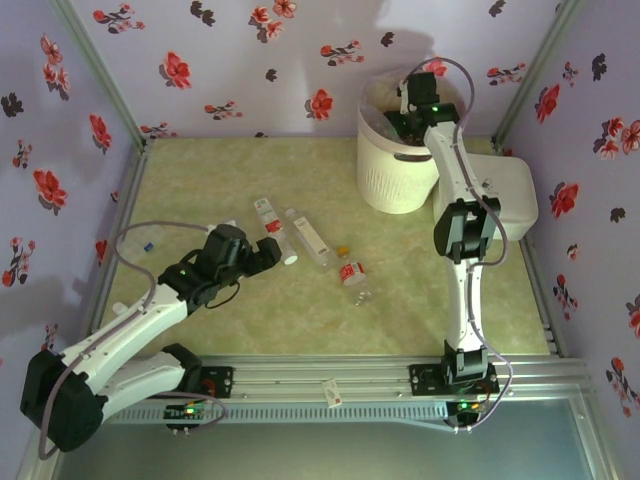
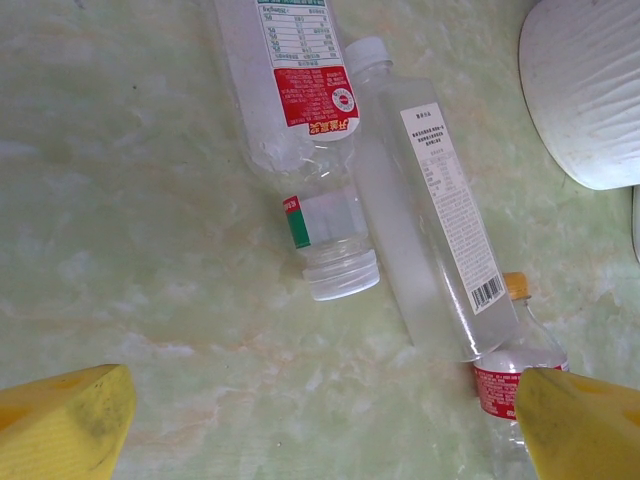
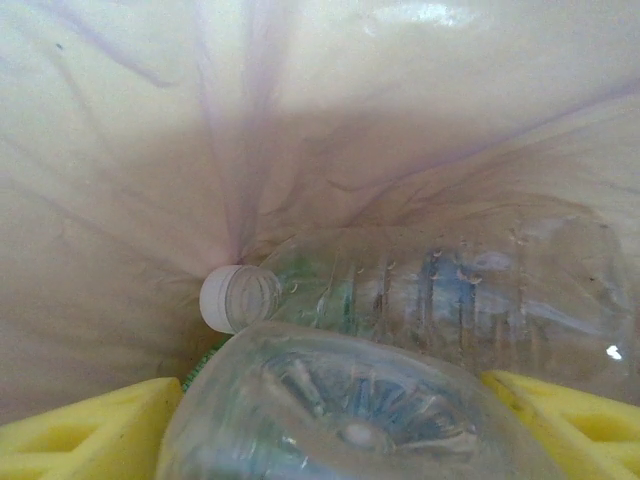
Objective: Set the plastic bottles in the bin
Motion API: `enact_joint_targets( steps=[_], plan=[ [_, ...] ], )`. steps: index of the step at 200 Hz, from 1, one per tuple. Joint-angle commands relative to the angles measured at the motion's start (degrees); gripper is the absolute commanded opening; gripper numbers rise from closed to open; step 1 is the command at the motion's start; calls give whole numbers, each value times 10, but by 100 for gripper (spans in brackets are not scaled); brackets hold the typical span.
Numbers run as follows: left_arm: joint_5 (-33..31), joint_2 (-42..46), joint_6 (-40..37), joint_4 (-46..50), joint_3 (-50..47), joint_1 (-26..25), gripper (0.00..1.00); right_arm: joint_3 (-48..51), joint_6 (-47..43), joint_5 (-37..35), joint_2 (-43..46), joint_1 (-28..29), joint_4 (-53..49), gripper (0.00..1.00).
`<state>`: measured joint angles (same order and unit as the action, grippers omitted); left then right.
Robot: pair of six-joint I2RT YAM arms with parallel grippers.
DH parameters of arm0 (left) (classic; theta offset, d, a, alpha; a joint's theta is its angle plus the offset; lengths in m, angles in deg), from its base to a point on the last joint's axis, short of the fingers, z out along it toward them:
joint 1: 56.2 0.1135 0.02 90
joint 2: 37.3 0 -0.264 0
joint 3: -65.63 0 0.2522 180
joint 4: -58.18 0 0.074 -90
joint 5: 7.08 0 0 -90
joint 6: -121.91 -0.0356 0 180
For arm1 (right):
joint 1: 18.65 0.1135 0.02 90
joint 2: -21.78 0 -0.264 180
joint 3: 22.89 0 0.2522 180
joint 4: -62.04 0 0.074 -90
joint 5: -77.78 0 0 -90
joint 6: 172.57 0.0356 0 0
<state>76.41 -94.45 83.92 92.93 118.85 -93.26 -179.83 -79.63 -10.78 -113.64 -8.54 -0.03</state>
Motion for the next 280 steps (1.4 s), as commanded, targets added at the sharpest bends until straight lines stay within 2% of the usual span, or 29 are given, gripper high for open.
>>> enact_joint_targets(
  steps=[1,40,124,175,189,237,280],
  plan=[
    [-10,-11,5,-12,0,5,98,2,-11,-9,67,-1,-8,80],
    [-18,-32,35,-17,0,7,99,57,-20,-20,172,0,-6,87],
    [-4,-112,67,-94,6,8,99,341,7,-2,444,0,66,91],
    [12,-204,79,-110,41,8,99,490,57,90,589,0,107,94],
    [14,-228,91,-121,48,8,92,522,75,113,623,0,116,94],
    [21,-309,121,-139,88,8,81,579,107,128,680,1,126,95],
    [29,-346,148,-177,93,8,79,595,101,123,685,1,120,95]
  ],
)
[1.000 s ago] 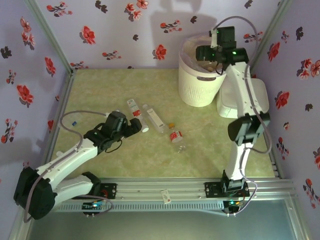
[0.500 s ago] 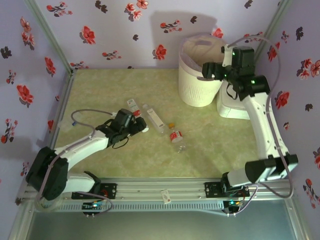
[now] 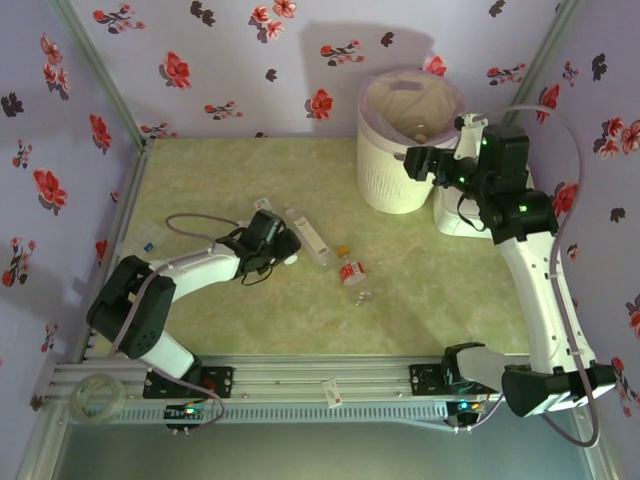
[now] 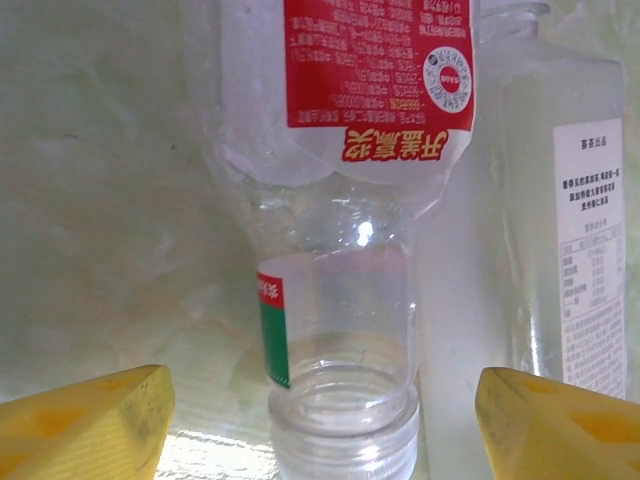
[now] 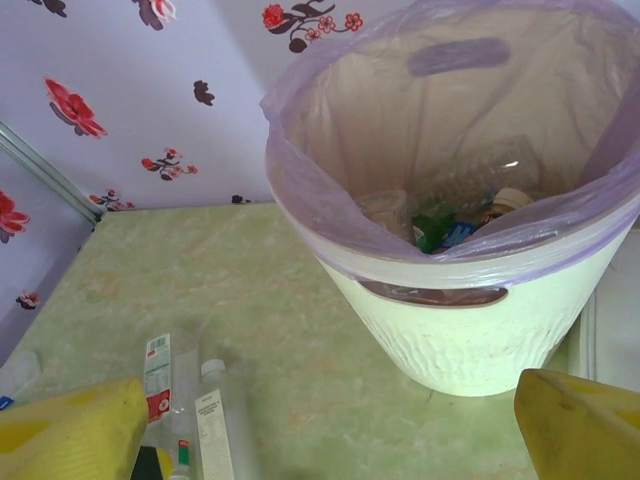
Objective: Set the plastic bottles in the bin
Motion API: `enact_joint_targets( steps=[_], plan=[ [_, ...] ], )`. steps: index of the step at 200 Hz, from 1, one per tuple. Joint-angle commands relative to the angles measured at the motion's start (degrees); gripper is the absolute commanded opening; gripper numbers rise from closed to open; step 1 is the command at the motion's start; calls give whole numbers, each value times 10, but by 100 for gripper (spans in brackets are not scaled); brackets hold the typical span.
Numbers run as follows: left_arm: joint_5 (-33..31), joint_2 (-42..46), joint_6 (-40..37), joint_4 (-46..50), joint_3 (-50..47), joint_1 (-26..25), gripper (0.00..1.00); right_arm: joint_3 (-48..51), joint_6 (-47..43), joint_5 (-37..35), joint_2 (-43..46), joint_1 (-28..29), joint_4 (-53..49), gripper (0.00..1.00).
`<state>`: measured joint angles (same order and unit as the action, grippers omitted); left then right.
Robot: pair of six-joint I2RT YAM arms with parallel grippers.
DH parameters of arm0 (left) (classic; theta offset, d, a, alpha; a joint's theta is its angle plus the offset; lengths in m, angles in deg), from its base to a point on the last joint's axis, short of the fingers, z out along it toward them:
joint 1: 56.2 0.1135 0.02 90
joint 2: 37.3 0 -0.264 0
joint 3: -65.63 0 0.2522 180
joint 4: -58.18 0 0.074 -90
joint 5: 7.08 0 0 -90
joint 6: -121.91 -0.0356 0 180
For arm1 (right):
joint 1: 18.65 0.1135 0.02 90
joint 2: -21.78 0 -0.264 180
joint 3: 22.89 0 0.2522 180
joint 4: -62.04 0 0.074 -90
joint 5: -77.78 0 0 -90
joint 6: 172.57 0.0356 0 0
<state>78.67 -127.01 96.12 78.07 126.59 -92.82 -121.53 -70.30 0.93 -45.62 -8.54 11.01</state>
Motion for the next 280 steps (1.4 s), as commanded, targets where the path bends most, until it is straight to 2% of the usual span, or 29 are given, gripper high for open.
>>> enact_joint_targets(
  steps=[1,65,170,220,226,242,266,280],
  plan=[
    [6,-21,27,-29,16,4,79,12,7,6,5,1,10,95],
    [8,-60,34,-46,23,6,68,13,2,1,5,1,10,95],
    [16,-71,36,-55,24,7,37,7,-2,-2,14,1,3,95],
    [20,-34,-42,-25,43,7,33,-9,-16,-14,14,1,-19,95],
    [18,-26,-53,-19,44,7,29,-10,-15,-13,13,1,-21,95],
    [10,2,-86,-6,43,7,28,-16,-9,-3,14,4,-19,95],
    [-1,52,-136,4,32,8,10,-20,8,24,12,27,1,95],
    [-1,84,-165,2,22,8,0,-26,12,33,1,58,9,95]
  ],
)
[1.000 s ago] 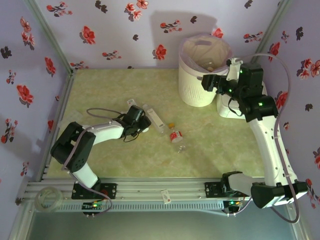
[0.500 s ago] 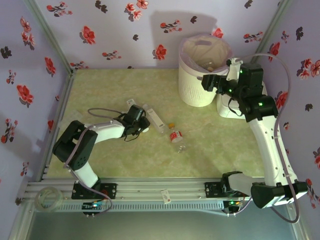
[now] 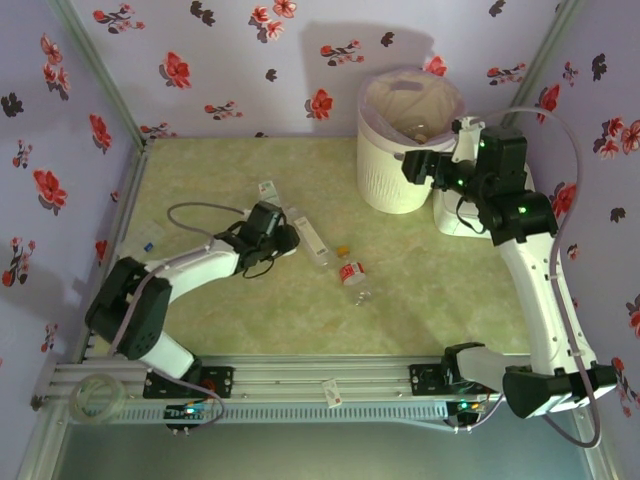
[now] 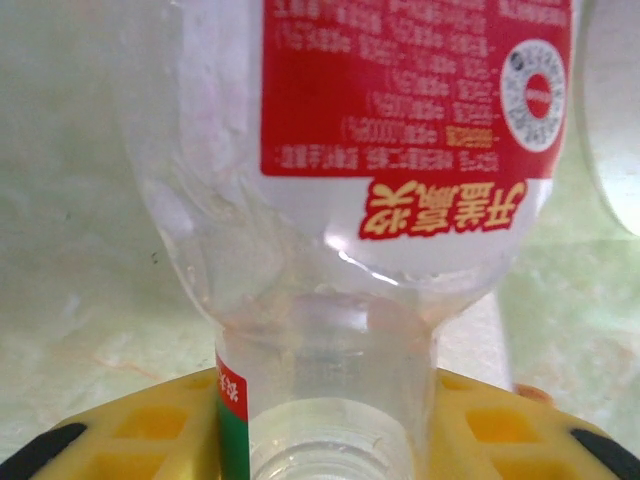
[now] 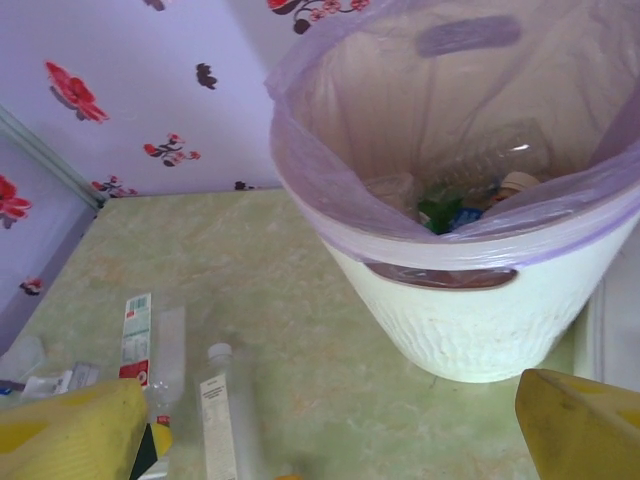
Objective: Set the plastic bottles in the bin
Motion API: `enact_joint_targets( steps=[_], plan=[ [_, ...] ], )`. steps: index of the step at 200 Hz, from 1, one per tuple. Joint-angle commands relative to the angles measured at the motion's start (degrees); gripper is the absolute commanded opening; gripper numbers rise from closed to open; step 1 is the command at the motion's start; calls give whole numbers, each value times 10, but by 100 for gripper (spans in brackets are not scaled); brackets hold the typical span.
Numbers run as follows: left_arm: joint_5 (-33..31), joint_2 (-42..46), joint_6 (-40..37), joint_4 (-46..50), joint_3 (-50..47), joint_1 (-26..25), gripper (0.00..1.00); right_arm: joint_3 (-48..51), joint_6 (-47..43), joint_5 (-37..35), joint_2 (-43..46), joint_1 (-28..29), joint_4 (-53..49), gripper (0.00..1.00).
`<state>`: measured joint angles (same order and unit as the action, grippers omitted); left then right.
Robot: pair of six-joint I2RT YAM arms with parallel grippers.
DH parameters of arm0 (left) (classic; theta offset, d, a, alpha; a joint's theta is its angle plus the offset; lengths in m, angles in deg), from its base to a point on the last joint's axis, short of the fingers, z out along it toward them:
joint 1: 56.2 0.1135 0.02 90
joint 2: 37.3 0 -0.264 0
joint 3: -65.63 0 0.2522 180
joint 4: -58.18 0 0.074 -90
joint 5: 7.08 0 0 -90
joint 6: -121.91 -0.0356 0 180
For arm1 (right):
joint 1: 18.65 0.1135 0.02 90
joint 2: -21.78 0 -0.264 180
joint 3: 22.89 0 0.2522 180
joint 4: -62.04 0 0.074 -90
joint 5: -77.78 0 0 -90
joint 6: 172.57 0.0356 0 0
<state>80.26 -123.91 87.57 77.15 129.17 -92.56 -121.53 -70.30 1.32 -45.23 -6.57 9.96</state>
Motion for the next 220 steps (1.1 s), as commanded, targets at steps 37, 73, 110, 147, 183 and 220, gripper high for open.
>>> enact_joint_targets(
  steps=[37,73,110,147,183,220],
  plan=[
    [44,142,-175,-8,-32,6,0,-31,40,72,-59,128,59,95],
    [124,197,-229,-27,-54,7,0,-7,71,71,-111,198,115,96],
    [220,203,-224,-94,-75,7,0,23,142,142,-165,210,209,99],
    [275,202,-218,-153,-87,7,0,21,156,149,-200,206,224,99],
    [303,204,-210,-188,-95,7,0,18,170,171,-233,201,242,99],
    [310,200,-209,-196,-97,4,0,18,205,237,-259,198,293,94]
  ],
)
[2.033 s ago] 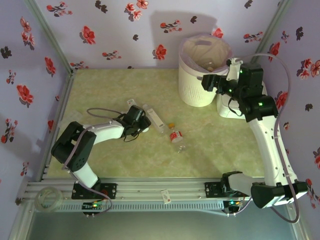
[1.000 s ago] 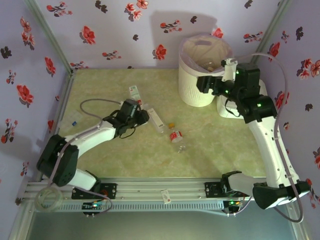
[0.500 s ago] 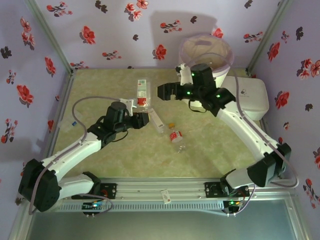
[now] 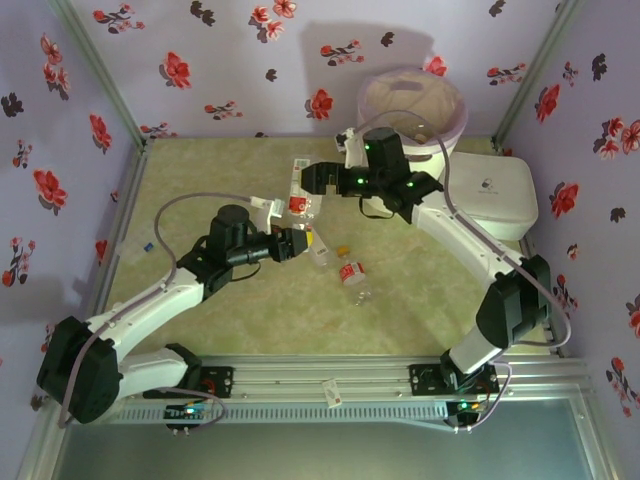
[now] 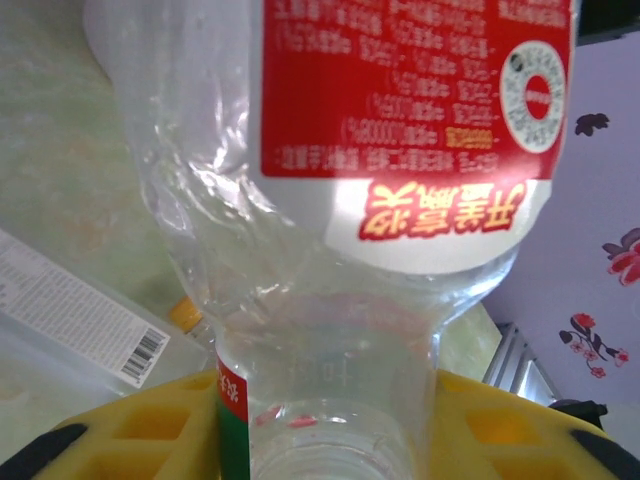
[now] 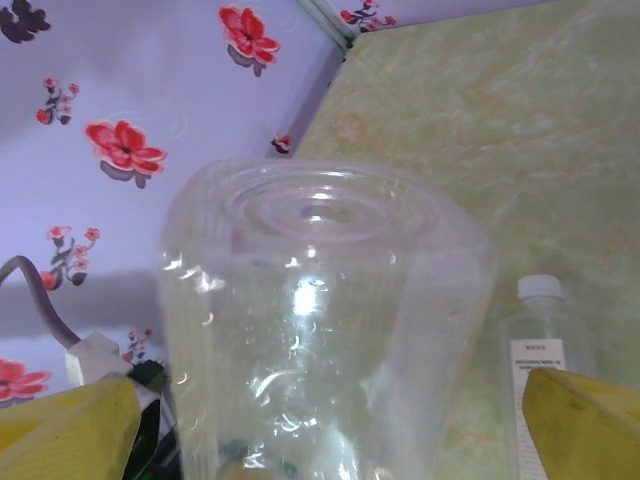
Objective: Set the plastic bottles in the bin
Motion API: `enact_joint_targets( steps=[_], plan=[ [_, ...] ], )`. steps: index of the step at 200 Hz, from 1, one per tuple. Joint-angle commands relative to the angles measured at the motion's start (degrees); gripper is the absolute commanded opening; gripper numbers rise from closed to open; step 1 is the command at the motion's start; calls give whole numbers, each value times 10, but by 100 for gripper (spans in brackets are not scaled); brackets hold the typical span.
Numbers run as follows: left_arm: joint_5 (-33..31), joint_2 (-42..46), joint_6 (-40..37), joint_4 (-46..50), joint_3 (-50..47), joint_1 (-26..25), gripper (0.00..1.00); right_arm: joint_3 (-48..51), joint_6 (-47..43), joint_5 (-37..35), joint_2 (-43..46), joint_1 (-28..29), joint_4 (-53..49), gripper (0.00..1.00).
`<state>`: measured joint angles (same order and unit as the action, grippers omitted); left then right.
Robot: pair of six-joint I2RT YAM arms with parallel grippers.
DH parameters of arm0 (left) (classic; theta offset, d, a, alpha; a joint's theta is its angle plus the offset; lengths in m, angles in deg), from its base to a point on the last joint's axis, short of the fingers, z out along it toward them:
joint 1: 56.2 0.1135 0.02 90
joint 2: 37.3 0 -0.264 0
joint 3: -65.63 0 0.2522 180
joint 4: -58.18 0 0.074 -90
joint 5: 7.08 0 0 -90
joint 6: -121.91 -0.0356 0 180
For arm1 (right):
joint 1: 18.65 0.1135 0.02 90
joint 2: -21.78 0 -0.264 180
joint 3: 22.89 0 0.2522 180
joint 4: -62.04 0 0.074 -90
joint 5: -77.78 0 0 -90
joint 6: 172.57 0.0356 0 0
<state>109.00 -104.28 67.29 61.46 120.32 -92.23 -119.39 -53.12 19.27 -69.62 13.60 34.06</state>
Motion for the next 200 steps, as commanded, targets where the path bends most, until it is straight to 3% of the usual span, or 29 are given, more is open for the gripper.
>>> enact_joint_targets(
  steps=[1,45,85,93,109,117,128,135,200],
  plan=[
    [23,3,-7,-39,-9,1,0,-3,34,59,-15,-4,54,94],
    [26,-6,-6,-45,-8,0,0,6,44,66,-15,-10,73,66],
    [27,-15,-6,-48,-6,-3,0,6,46,66,-15,-15,74,57],
    [27,-17,-5,-49,-7,-3,17,4,46,66,-14,-16,74,55],
    [27,-17,-5,-52,-9,-3,68,-6,41,65,-12,-18,67,54],
    [26,-18,-6,-53,-9,-3,83,-14,35,64,-11,-19,58,54],
    [27,-18,-8,-53,-9,-3,96,-28,23,59,-9,-21,40,53],
    [26,-18,-9,-53,-10,-3,100,-39,11,53,-6,-23,26,52],
    [13,-25,-10,-53,-15,-1,100,-167,-120,-99,32,-43,-138,48]
  ],
)
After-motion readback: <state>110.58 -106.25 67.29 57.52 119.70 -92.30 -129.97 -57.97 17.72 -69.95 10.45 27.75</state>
